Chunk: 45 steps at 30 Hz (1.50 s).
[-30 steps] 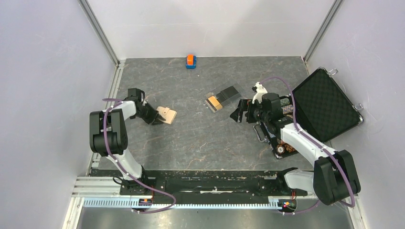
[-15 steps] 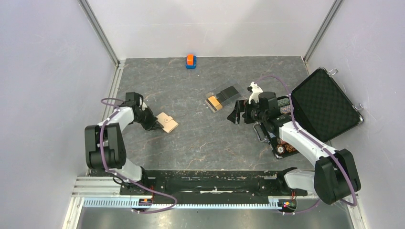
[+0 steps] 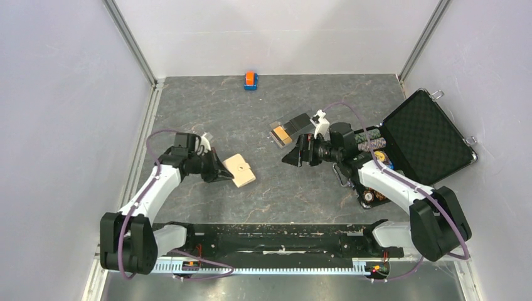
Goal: Put the credit cards into the card holder
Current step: Open the card holder.
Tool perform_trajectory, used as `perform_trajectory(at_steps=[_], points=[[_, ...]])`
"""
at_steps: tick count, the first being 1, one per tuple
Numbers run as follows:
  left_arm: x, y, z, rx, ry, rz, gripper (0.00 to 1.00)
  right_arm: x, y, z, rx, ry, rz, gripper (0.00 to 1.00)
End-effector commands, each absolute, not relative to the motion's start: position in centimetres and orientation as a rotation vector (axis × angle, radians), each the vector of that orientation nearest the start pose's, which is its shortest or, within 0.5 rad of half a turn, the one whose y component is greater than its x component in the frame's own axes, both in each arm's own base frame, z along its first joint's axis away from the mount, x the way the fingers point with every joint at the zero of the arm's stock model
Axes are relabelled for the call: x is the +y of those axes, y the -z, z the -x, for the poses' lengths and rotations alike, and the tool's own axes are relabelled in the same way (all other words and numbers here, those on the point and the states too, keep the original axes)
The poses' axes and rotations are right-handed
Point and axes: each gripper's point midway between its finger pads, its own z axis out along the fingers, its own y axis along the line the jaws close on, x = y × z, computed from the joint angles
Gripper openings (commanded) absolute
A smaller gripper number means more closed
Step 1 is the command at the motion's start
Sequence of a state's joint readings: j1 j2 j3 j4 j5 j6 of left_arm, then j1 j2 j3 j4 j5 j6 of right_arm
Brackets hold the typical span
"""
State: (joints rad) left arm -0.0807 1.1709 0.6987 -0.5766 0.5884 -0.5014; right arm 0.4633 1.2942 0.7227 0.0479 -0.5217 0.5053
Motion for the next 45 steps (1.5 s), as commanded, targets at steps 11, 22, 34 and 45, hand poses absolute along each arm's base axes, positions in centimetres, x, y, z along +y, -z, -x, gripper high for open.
perform_trajectory(at_steps=[11, 22, 34, 45], points=[[-22.7, -16.2, -16.3, 2.453, 1.425, -0.226, 0.02, 30.2, -15.7, -21.4, 2.113, -1.553, 0.376, 0.98], [-24.9, -18.1, -14.6, 2.380, 1.555, -0.349, 0.02, 32.4, -17.2, -18.8, 2.026, -1.753, 0.424, 0.83], [-24.9, -17.5, -15.6, 2.307, 1.566, -0.150, 0.93, 32.6, -19.1, -19.5, 1.964, -1.746, 0.390, 0.00], [-26.0, -20.3, -14.9, 2.113, 1.781, -0.210, 0.65, 32.7, -21.9, -19.4, 1.870, -1.857, 0.314, 0.01]])
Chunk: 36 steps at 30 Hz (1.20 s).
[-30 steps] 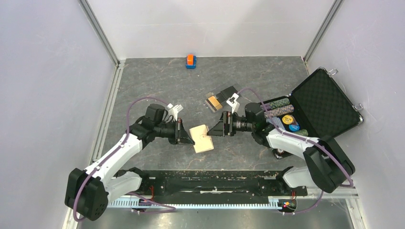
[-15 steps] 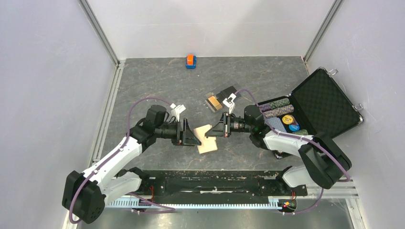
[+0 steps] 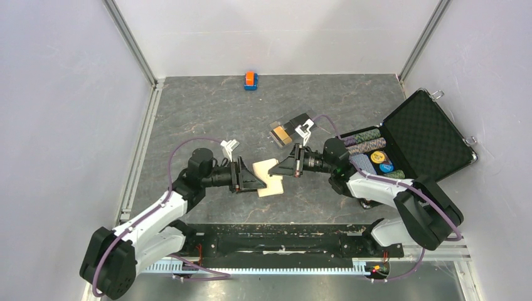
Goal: Put the credit cards into the card holder
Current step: Open the card holder.
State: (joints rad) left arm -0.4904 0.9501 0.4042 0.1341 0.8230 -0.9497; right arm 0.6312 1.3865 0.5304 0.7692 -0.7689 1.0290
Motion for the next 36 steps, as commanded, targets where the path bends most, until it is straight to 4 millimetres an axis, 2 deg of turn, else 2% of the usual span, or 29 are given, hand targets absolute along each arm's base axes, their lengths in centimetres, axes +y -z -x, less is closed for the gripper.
perform_trajectory(at_steps=[1, 5, 7, 8, 11, 12, 15, 19, 24, 28, 36], points=[[-26.0, -20.6, -14.9, 2.099, 1.784, -0.218, 0.56, 32.7, -21.9, -19.5, 1.871, -1.857, 0.306, 0.02], [-25.9, -20.8, -15.2, 2.087, 1.773, -0.196, 0.20, 32.7, -21.5, -19.8, 1.890, -1.838, 0.289, 0.10], [-25.8, -20.2, -15.2, 2.111, 1.760, -0.181, 0.06, 32.7, -20.7, -20.2, 1.926, -1.786, 0.288, 0.26], [-25.7, -19.8, -15.4, 2.138, 1.735, -0.161, 0.02, 32.6, -19.7, -20.6, 1.984, -1.731, 0.275, 0.37], [-24.7, -17.2, -15.7, 2.293, 1.564, -0.111, 0.02, 31.6, -17.5, -22.3, 2.113, -1.472, 0.284, 0.73], [-24.2, -16.5, -15.8, 2.339, 1.487, -0.097, 0.02, 31.0, -16.6, -22.7, 2.161, -1.377, 0.293, 0.82], [-22.4, -14.8, -16.3, 2.452, 1.260, -0.085, 0.02, 30.0, -16.2, -24.0, 2.220, -1.161, 0.370, 0.97], [-20.8, -13.3, -16.3, 2.591, 1.060, -0.104, 0.02, 29.7, -15.2, -24.0, 2.318, -1.008, 0.446, 0.98], [-20.3, -13.1, -16.4, 2.674, 0.941, -0.157, 0.02, 31.7, -14.2, -23.3, 2.384, -0.918, 0.543, 0.98], [-20.8, -13.6, -16.4, 2.672, 0.942, -0.190, 0.02, 33.4, -13.2, -22.8, 2.417, -0.862, 0.614, 0.98], [-21.3, -13.7, -15.9, 2.678, 0.942, -0.214, 0.02, 36.6, -12.7, -21.8, 2.433, -0.895, 0.686, 0.98]])
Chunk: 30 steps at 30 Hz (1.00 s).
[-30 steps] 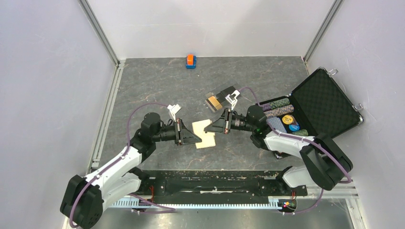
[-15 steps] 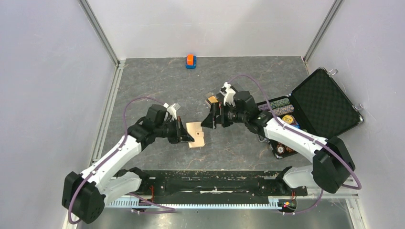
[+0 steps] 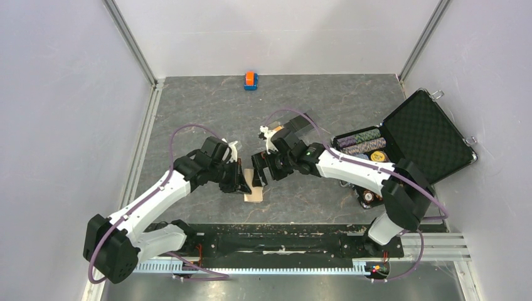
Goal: Put the credit cards into the card holder
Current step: Open the card holder.
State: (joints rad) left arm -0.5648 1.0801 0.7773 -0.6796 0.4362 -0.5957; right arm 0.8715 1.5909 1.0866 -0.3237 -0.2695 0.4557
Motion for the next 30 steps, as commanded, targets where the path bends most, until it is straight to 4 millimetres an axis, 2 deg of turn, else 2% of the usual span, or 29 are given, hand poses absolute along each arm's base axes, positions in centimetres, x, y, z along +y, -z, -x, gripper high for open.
perform_trajectory(at_steps=[1, 4, 9, 13, 16, 19, 22, 26, 30], points=[[-21.3, -13.7, -15.9, 2.680, 0.944, -0.214, 0.02, 36.7, -12.5, -21.7, 2.436, -0.894, 0.688, 0.98], [-21.3, -13.6, -15.7, 2.681, 0.947, -0.218, 0.02, 37.1, -12.0, -21.7, 2.449, -0.883, 0.685, 0.94], [-21.2, -13.5, -15.7, 2.683, 0.942, -0.204, 0.02, 36.1, -10.5, -21.7, 2.498, -0.787, 0.693, 0.71], [-21.1, -13.5, -15.9, 2.682, 0.925, -0.180, 0.02, 33.9, -8.4, -22.0, 2.550, -0.601, 0.734, 0.63], [-21.2, -13.5, -16.1, 2.686, 0.922, -0.174, 0.02, 31.5, -6.8, -22.2, 2.587, -0.436, 0.745, 0.63], [-21.3, -13.6, -16.2, 2.686, 0.922, -0.174, 0.02, 29.6, -6.0, -22.4, 2.594, -0.333, 0.732, 0.62], [-21.4, -13.6, -16.4, 2.683, 0.924, -0.174, 0.02, 28.5, -5.6, -22.4, 2.614, -0.331, 0.703, 0.63], [-21.8, -13.2, -16.6, 2.689, 0.942, -0.172, 0.02, 27.8, -6.2, -22.9, 2.607, -0.393, 0.655, 0.64], [-22.4, -12.7, -16.8, 2.687, 0.977, -0.159, 0.02, 28.4, -7.9, -22.8, 2.565, -0.610, 0.617, 0.66]])
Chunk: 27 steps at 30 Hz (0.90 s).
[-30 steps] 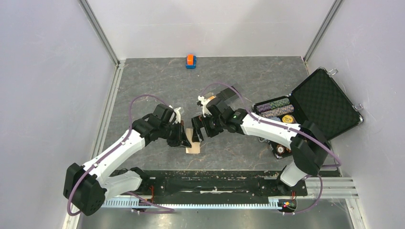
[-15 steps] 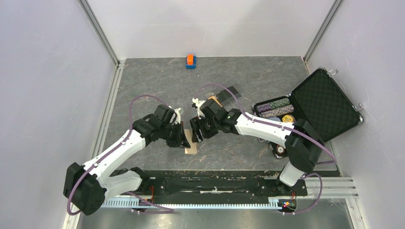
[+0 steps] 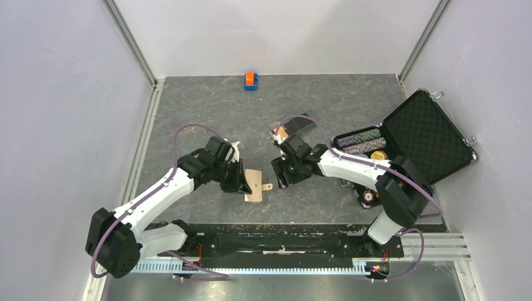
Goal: Put the credit cards into the card holder
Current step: Open the card holder.
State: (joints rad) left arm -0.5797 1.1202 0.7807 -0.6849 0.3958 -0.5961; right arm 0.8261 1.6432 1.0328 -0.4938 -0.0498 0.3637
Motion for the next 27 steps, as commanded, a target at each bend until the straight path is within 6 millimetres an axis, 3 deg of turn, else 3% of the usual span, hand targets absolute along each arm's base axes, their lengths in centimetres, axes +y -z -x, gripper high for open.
perform_trajectory(at_steps=[1, 7, 10, 14, 19, 27], points=[[-22.5, -12.6, -16.8, 2.686, 0.986, -0.153, 0.02, 28.6, -8.5, -22.9, 2.547, -0.658, 0.605, 0.67], [-23.4, -11.9, -17.3, 2.683, 1.038, -0.127, 0.02, 30.1, -12.3, -22.3, 2.413, -0.965, 0.590, 0.71], [-23.9, -11.8, -17.5, 2.681, 1.059, -0.127, 0.02, 31.2, -13.1, -21.3, 2.387, -1.094, 0.610, 0.73], [-24.3, -12.1, -17.9, 2.671, 1.074, -0.140, 0.02, 31.7, -12.1, -21.0, 2.418, -1.140, 0.574, 0.71], [-24.5, -12.3, -18.2, 2.668, 1.079, -0.165, 0.02, 31.7, -10.0, -21.4, 2.488, -1.096, 0.543, 0.53], [-24.4, -12.4, -18.0, 2.667, 1.075, -0.187, 0.02, 31.7, -8.3, -22.1, 2.541, -1.036, 0.546, 0.43]])
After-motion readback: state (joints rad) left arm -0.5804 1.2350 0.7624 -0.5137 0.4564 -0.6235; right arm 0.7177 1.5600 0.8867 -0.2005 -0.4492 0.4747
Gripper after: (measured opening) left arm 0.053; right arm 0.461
